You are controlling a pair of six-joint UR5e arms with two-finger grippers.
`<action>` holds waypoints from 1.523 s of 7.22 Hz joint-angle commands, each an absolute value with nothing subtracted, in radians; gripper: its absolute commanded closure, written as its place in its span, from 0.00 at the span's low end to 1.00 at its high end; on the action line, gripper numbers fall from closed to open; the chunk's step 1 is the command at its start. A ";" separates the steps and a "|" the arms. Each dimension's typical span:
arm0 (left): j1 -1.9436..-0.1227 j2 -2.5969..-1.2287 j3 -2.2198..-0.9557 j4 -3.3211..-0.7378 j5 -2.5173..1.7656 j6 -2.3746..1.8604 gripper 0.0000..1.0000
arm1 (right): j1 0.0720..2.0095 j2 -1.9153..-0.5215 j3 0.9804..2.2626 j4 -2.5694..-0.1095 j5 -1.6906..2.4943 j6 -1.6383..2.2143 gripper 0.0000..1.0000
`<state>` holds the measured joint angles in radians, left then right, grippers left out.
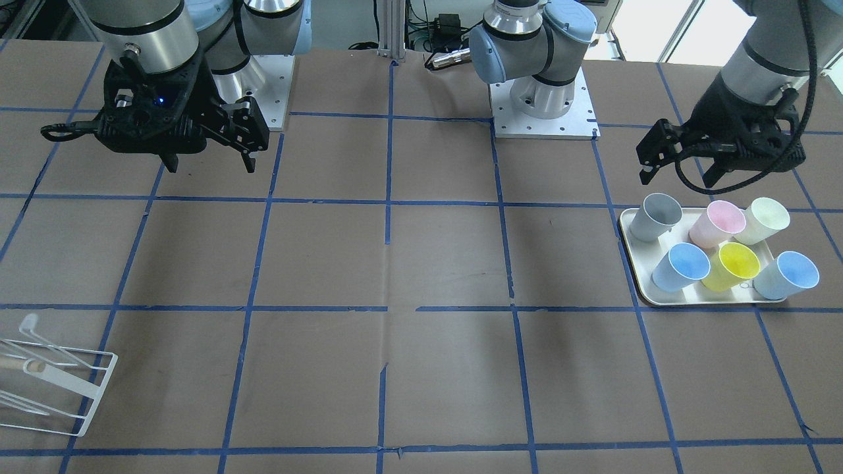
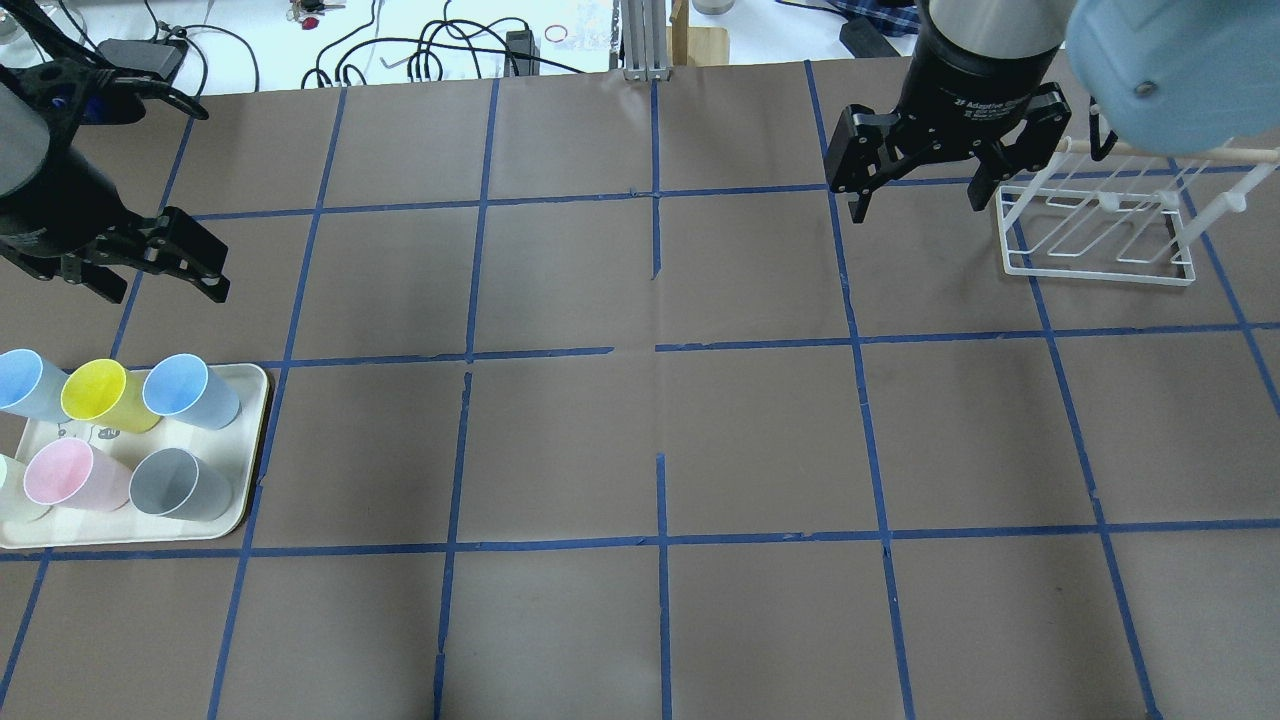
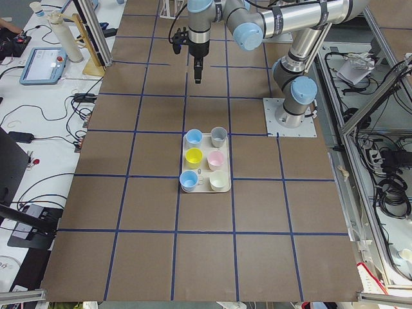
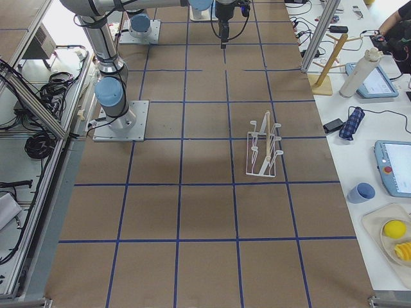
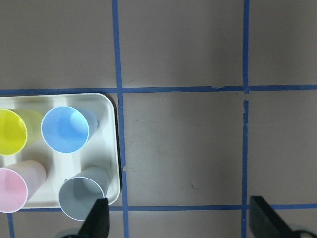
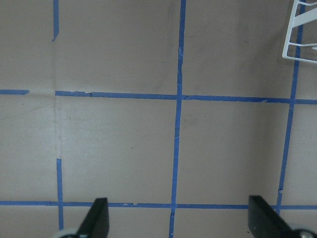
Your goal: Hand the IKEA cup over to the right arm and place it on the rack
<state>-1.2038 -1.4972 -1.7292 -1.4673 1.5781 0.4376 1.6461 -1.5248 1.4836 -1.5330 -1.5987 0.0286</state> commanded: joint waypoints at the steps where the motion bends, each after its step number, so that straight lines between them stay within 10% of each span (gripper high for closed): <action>1: -1.094 -1.548 -1.730 -1.421 1.575 0.636 0.00 | 1.646 -1.525 1.488 -1.542 -1.589 0.029 0.00; 11: -0.962 -1.782 -1.870 -1.075 1.549 1.049 0.18 | 1.647 -1.516 1.479 -1.589 -1.589 0.041 0.00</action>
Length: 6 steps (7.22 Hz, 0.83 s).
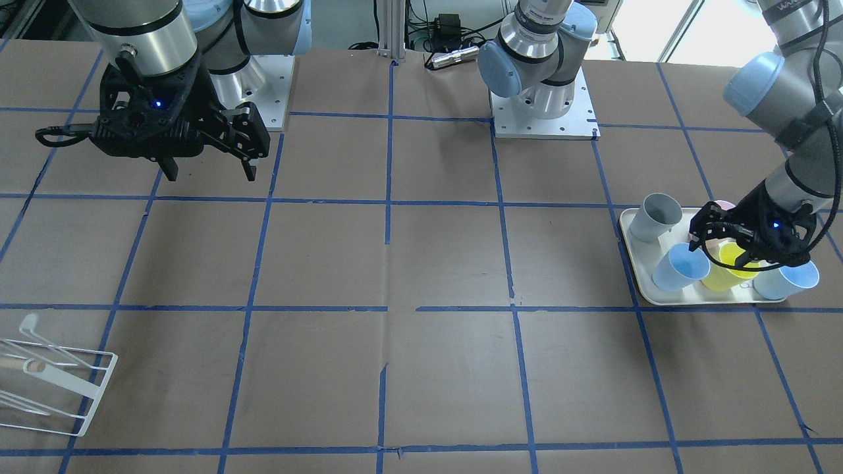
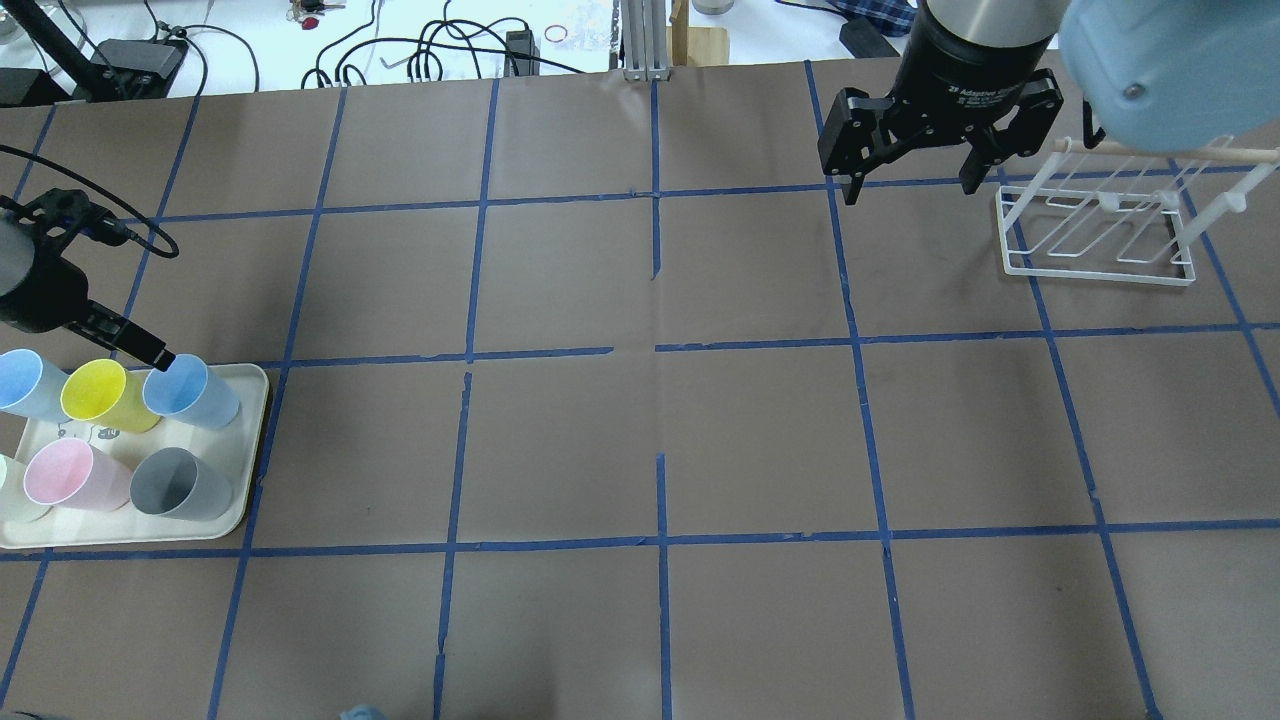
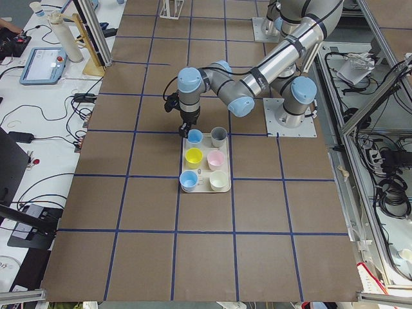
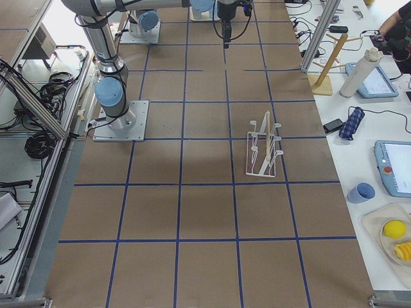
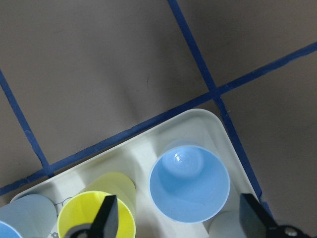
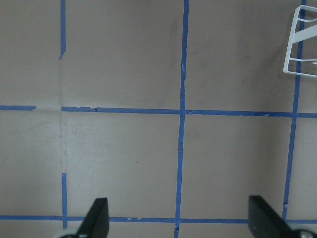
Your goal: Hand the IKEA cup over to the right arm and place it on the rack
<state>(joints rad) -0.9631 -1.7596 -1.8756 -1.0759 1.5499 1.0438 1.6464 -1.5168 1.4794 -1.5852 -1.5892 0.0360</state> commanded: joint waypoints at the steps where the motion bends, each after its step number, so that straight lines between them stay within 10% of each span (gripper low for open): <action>1: -0.953 -1.793 -1.879 -1.075 1.548 1.063 0.21 | 1.651 -1.513 1.479 -1.589 -1.586 0.041 0.00; 6: -0.936 -1.839 -1.868 -1.074 1.557 1.061 0.30 | 1.577 -1.509 1.496 -1.574 -1.592 -0.068 0.00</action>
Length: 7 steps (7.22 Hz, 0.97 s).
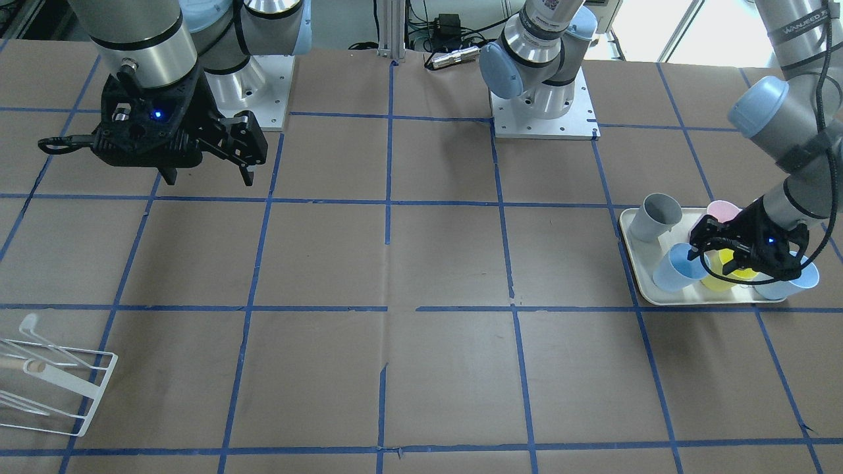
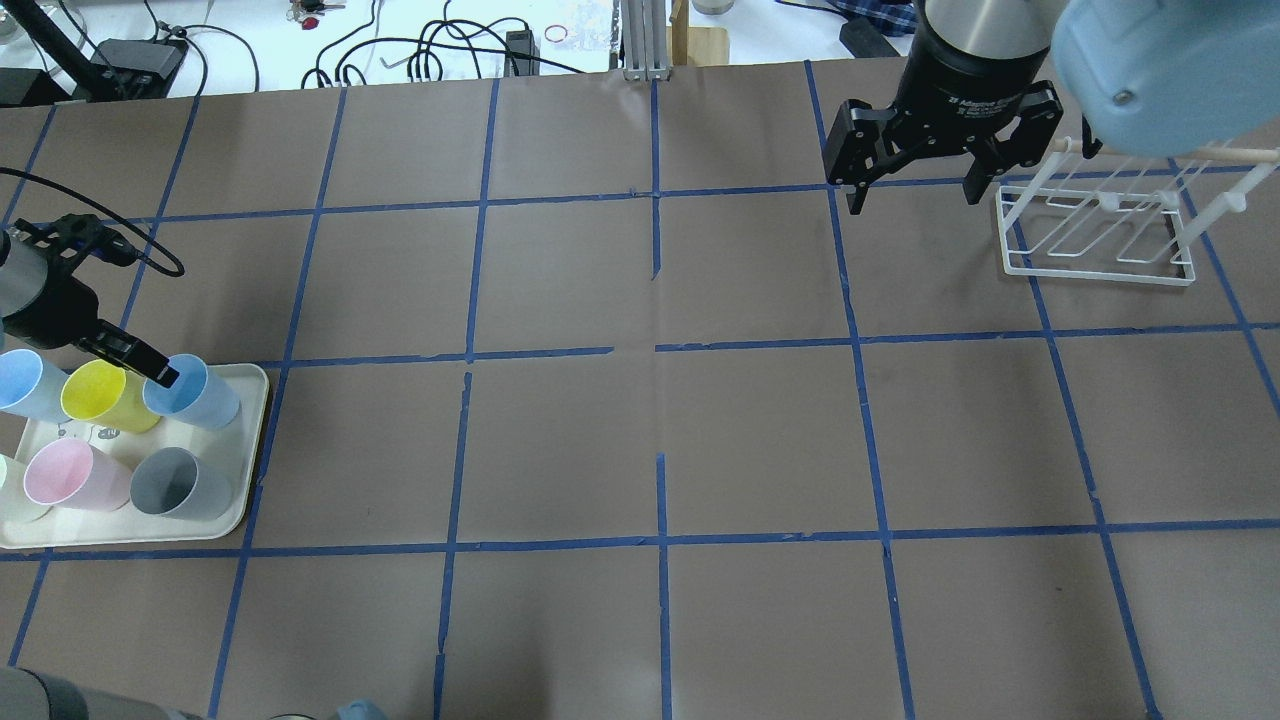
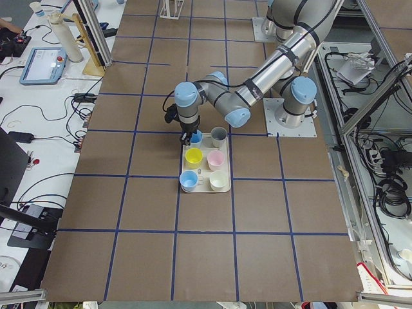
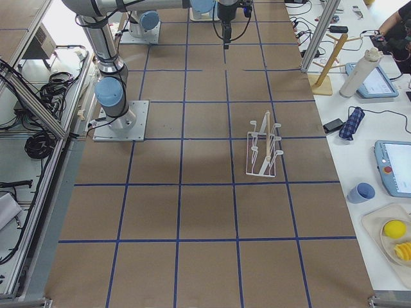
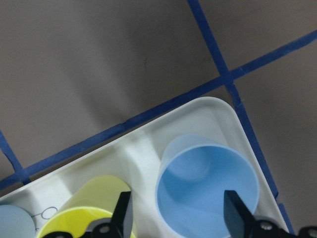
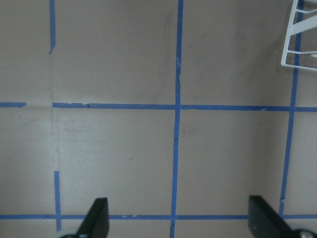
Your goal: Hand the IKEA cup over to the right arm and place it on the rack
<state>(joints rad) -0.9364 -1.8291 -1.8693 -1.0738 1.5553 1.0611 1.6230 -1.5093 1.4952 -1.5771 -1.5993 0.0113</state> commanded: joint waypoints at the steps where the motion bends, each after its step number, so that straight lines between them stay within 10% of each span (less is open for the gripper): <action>1: -0.936 -1.847 -1.868 -1.074 1.557 1.060 0.30 | 1.504 -1.514 1.496 -1.572 -1.589 -0.165 0.00; 5: -0.936 -1.871 -1.867 -1.074 1.557 1.058 0.44 | 1.262 -1.509 1.497 -1.569 -1.493 -0.476 0.00; 7: -0.936 -1.871 -1.867 -1.075 1.559 1.055 0.76 | 1.123 -1.506 1.499 -1.429 -1.208 -0.558 0.00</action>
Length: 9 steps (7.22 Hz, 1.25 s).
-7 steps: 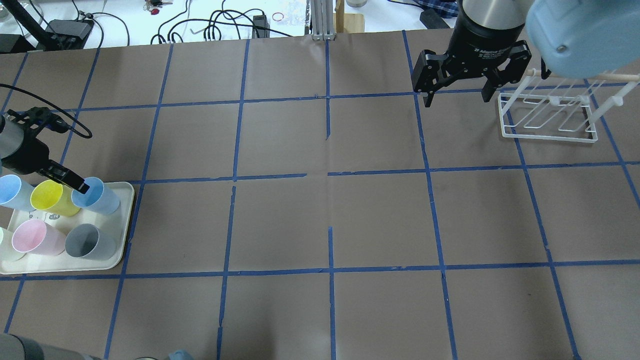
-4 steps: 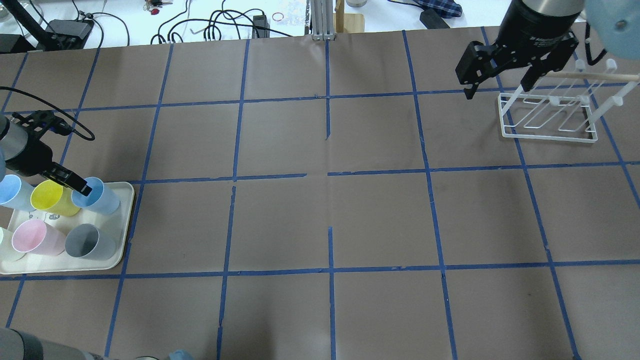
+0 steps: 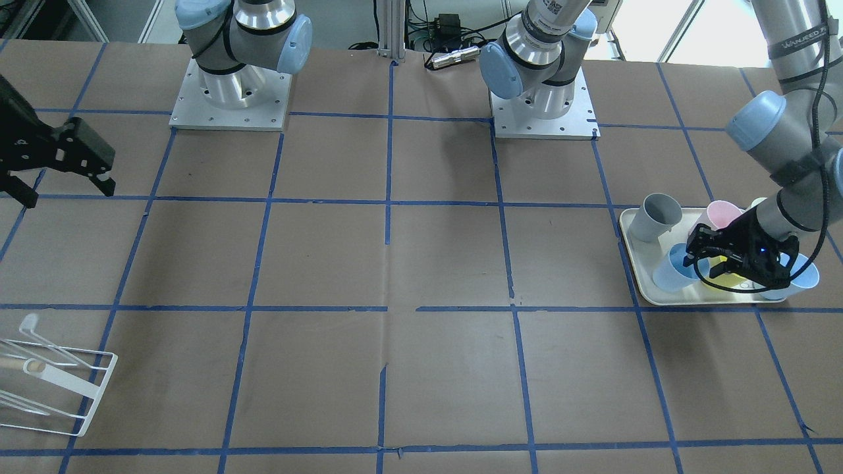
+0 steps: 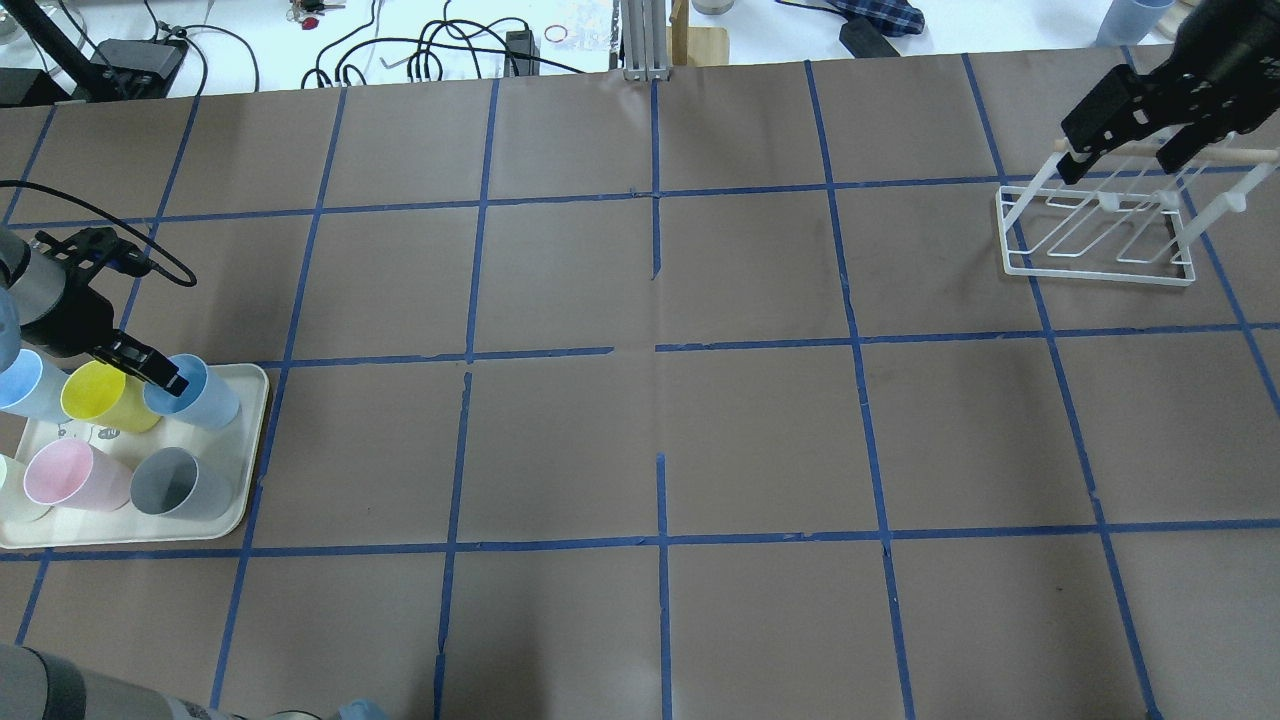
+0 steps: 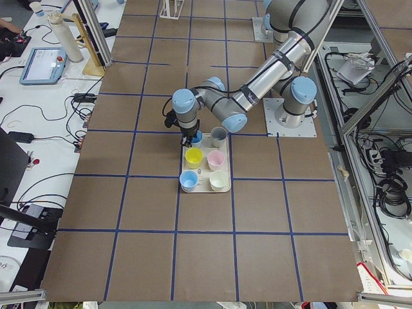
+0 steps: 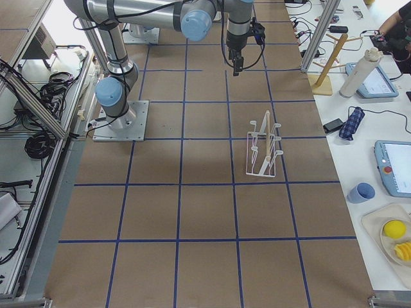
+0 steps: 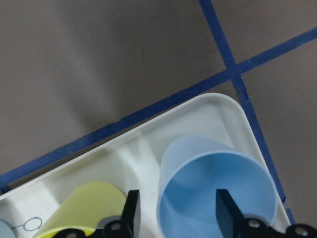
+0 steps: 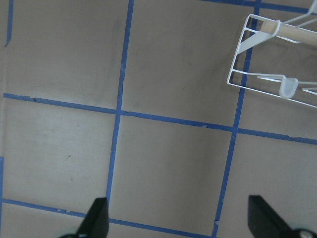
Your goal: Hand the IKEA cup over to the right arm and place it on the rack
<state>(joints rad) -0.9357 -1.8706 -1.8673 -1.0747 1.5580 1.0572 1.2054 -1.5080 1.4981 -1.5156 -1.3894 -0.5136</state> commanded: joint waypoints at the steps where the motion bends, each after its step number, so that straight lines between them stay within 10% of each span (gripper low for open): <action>1: -0.936 -1.871 -1.867 -1.075 1.559 1.055 1.00 | 1.097 -1.508 1.499 -1.361 -1.105 -0.555 0.00; 9: -1.069 -1.812 -1.593 -1.453 1.246 0.597 1.00 | 1.293 -1.534 1.508 -0.741 -0.311 -0.560 0.00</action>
<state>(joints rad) -1.0162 -1.8276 -1.6632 -1.3292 1.3426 0.7698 1.2294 -1.5331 1.5078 -0.8021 -0.4035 -0.5619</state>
